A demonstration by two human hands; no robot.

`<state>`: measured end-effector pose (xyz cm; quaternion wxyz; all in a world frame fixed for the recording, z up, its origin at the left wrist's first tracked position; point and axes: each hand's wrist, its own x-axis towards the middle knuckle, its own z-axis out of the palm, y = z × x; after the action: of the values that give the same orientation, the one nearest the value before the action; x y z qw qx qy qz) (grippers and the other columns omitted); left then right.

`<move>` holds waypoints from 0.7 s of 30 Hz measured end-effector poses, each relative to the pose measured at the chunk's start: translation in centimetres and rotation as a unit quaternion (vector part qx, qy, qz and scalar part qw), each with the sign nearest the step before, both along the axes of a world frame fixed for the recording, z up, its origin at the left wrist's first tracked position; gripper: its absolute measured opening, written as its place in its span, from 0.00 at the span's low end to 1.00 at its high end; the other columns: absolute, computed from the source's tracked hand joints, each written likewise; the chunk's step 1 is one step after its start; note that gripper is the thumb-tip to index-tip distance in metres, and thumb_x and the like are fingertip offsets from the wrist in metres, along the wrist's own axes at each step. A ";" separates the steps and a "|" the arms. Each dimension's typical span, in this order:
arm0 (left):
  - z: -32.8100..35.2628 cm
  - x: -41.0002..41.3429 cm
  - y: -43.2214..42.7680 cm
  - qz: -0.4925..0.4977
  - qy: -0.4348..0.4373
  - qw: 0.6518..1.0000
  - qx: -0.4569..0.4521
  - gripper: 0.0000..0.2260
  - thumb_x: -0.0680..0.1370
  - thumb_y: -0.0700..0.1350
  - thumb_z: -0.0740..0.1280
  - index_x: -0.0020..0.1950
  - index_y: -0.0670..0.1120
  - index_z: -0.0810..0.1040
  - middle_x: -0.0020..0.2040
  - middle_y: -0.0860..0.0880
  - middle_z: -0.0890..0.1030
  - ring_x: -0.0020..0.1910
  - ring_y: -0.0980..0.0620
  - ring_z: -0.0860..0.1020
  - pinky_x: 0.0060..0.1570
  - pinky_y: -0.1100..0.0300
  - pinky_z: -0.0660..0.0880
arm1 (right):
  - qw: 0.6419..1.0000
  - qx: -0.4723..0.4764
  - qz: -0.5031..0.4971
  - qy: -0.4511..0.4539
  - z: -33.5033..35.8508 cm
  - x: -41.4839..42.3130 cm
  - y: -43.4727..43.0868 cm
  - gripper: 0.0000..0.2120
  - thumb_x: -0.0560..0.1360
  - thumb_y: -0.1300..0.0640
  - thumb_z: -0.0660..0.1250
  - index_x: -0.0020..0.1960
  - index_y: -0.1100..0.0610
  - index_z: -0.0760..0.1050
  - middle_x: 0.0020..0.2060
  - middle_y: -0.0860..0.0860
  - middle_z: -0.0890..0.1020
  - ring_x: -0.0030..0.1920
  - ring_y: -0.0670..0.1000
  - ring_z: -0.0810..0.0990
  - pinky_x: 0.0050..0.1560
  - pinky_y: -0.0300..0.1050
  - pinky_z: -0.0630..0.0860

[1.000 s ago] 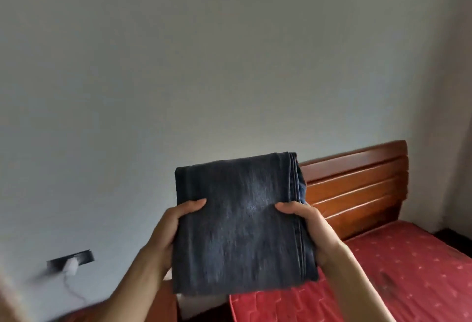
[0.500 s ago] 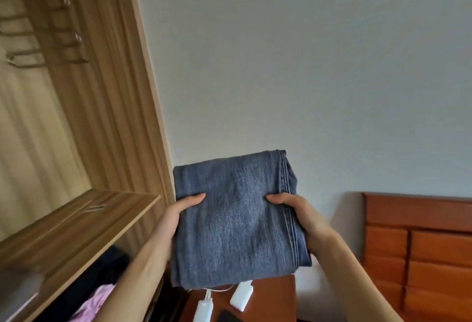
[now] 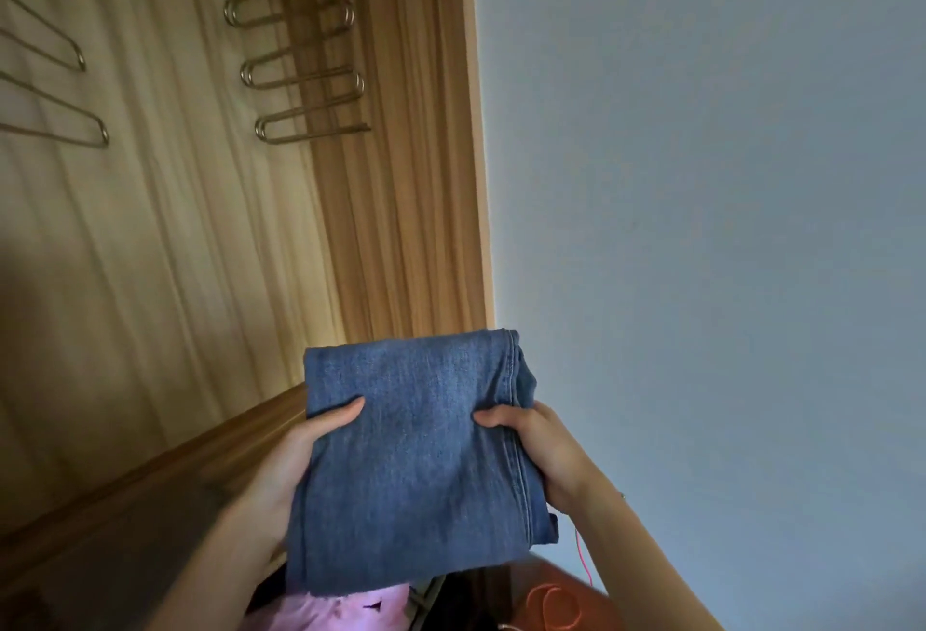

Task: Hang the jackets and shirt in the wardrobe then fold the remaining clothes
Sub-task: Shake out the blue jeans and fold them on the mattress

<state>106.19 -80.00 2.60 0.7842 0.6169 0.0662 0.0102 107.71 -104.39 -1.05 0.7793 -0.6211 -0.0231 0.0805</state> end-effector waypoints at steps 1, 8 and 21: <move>-0.2 0.6 0.4 0.015 0.009 1.000 -0.007 0.17 0.75 0.38 0.71 0.64 0.39 0.80 0.60 0.40 0.82 0.62 0.41 0.80 0.68 0.45 0.71 | 1.000 -0.003 0.010 -0.006 0.0 1.3 0.4 0.16 0.72 0.61 0.71 0.60 0.61 0.78 0.49 0.57 0.86 0.50 0.59 0.85 0.55 0.56 0.81; 0.3 4.4 1.5 0.075 0.045 0.996 -0.026 0.16 0.73 0.45 0.72 0.58 0.41 0.82 0.53 0.40 0.85 0.47 0.41 0.85 0.48 0.50 0.78 | 0.996 -0.025 0.078 -0.037 -0.3 10.4 2.6 0.18 0.71 0.55 0.75 0.60 0.52 0.78 0.50 0.51 0.86 0.51 0.53 0.85 0.59 0.56 0.80; -3.8 5.8 12.9 0.235 0.116 0.965 -0.028 0.14 0.72 0.45 0.73 0.55 0.39 0.84 0.52 0.39 0.85 0.44 0.42 0.85 0.49 0.49 0.78 | 0.945 -0.023 0.313 0.097 -5.9 19.1 17.0 0.23 0.66 0.50 0.78 0.59 0.58 0.81 0.50 0.55 0.87 0.50 0.54 0.86 0.46 0.46 0.80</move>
<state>112.02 -67.05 -1.22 0.7633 0.5589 0.3006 0.1208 126.79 -87.36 -6.98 0.6991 -0.5894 -0.1386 0.3803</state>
